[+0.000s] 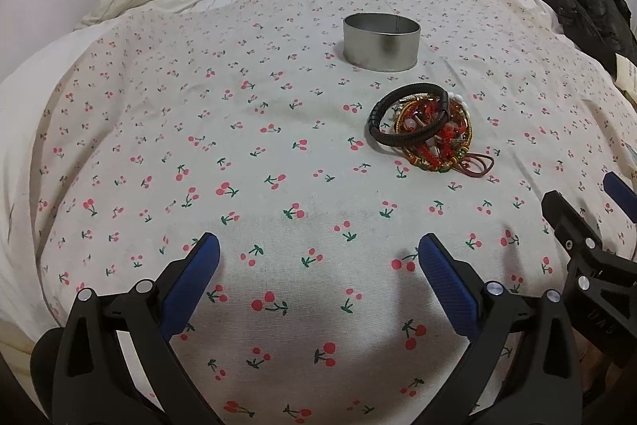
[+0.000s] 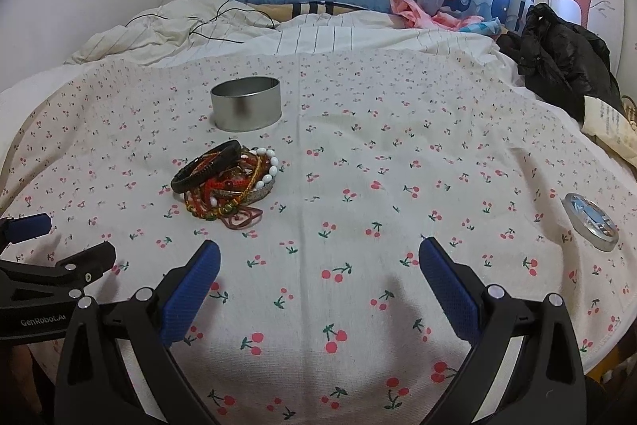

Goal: Organize jewelry

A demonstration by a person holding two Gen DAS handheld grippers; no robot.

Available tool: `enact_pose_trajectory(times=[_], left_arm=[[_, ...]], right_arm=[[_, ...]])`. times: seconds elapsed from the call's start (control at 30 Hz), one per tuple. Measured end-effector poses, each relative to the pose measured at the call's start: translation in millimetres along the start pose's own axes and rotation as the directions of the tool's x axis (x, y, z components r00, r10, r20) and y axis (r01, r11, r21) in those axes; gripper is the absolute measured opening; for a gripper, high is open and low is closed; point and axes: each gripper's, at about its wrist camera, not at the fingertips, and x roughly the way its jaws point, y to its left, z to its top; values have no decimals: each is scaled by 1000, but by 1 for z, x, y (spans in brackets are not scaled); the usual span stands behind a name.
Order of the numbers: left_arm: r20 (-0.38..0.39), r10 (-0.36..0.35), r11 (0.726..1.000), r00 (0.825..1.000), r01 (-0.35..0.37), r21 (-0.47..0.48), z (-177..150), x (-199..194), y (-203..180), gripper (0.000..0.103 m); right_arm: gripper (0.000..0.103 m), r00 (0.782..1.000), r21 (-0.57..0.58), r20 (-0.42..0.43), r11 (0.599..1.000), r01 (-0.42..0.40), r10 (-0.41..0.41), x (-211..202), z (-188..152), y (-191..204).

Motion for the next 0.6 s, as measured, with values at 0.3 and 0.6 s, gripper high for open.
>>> enact_pose_trajectory(times=[0.3, 0.6], left_arm=[[-4, 5, 1000, 1000, -5, -1, 2, -1, -2, 96], [-6, -7, 1000, 1000, 7, -5, 4, 0, -5, 96]], right_arm=[[96, 1000, 5, -15, 1000, 0, 0, 1, 0, -2], [96, 1000, 26, -25, 1000, -13, 14, 3, 0, -7]])
